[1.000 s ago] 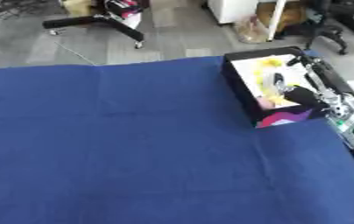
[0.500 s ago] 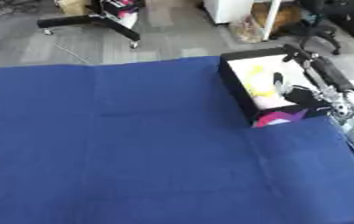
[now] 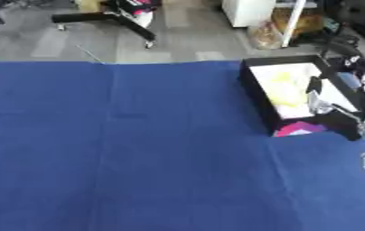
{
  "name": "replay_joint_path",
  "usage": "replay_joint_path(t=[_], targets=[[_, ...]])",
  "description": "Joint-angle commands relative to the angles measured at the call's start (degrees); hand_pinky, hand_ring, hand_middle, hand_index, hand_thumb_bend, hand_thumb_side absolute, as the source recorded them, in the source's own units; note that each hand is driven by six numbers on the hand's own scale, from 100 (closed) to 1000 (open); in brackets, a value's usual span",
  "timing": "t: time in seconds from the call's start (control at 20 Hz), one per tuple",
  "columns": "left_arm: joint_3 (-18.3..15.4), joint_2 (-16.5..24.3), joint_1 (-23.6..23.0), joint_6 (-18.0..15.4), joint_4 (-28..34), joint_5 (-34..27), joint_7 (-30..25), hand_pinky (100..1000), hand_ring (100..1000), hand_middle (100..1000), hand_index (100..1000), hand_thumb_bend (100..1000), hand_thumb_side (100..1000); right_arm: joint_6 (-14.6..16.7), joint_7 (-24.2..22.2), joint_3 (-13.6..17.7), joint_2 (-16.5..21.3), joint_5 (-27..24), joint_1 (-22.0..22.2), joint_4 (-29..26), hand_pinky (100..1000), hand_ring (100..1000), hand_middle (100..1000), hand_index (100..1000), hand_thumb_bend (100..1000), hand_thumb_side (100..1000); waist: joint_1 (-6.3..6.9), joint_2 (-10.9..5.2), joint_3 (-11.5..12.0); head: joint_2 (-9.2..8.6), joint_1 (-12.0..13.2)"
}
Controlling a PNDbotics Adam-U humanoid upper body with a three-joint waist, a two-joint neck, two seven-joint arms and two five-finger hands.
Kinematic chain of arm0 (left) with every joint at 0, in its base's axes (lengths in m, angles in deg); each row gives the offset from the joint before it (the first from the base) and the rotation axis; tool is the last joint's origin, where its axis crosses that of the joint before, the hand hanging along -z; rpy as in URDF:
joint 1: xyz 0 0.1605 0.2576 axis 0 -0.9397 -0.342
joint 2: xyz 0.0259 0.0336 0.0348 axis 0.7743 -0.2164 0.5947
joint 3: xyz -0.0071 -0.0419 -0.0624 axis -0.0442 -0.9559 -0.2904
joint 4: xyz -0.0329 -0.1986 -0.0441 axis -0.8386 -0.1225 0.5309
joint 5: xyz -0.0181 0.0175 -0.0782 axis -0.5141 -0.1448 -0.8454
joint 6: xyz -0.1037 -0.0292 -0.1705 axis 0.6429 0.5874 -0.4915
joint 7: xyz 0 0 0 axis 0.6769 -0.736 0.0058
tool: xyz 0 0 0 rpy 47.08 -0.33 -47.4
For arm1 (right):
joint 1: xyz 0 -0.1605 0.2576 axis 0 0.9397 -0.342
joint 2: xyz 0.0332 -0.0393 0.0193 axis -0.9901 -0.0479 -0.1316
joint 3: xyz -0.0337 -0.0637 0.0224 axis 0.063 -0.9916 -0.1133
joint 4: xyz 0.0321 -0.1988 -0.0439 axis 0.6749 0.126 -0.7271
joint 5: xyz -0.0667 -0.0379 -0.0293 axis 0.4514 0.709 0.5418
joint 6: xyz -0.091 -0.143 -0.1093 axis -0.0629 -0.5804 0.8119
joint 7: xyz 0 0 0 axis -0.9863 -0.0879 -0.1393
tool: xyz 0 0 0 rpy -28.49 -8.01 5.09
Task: Pick up the objects with one hand, pass them to the other hand, and then place them into the box on the other side of the table.
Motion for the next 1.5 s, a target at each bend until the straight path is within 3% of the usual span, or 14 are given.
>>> replay_joint_path(t=[0.05, 0.25, 0.45, 0.55, 0.85, 1.25, 1.5], targets=[[-0.7, -0.4, -0.4, -0.48, 0.25, 1.96, 2.61, 691, 799, 764, 860, 314, 779, 3.86, -2.09, -0.91, -6.59, -0.23, 1.06, -1.87, 765, 762, 473, 851, 100, 404, 0.12, -0.7, -0.4, 0.55, 1.87], [-0.92, -1.33, -1.6, -1.12, -0.5, 5.24, 5.08, 694, 807, 775, 888, 382, 884, 5.75, -5.17, -2.51, -14.42, -2.39, 2.59, -1.89, 756, 756, 469, 849, 100, 546, 0.35, -0.58, -0.97, 1.2, 2.48], [-1.34, -2.6, -3.22, -1.77, -1.04, 9.12, 7.83, 702, 816, 787, 901, 418, 1000, 3.34, -7.4, -2.68, -20.36, -3.05, 3.27, -1.65, 742, 735, 445, 809, 100, 556, 0.71, -0.5, -1.54, 1.99, 3.27], [-1.39, -3.37, -3.82, -2.2, -1.4, 10.99, 8.92, 707, 822, 794, 906, 430, 1000, 2.19, -7.84, -2.62, -21.86, -2.75, 3.57, -0.84, 738, 724, 432, 788, 100, 552, 0.86, -0.43, -1.76, 2.46, 3.32], [-0.98, -5.39, -5.27, -3.36, -2.66, 13.3, 10.02, 697, 801, 775, 879, 412, 1000, 1.56, -7.67, -3.21, -22.84, -2.47, 2.93, 1.51, 728, 700, 410, 740, 100, 544, 1.3, -0.51, -1.85, 2.88, 3.28], [-1.23, -6.34, -5.44, -3.52, -3.99, 11.83, 8.05, 663, 744, 728, 837, 321, 819, 2.11, -7.82, -3.86, -23.14, -2.75, 2.7, 3.38, 726, 693, 403, 729, 100, 546, 1.64, -0.91, -1.91, 2.79, 2.55], [-1.45, -6.64, -5.5, -3.31, -4.47, 10.5, 7.42, 656, 725, 707, 822, 304, 795, 2.28, -8.16, -4.0, -23.09, -2.76, 2.69, 3.84, 724, 684, 398, 728, 100, 550, 1.84, -0.96, -1.81, 2.92, 2.66]])
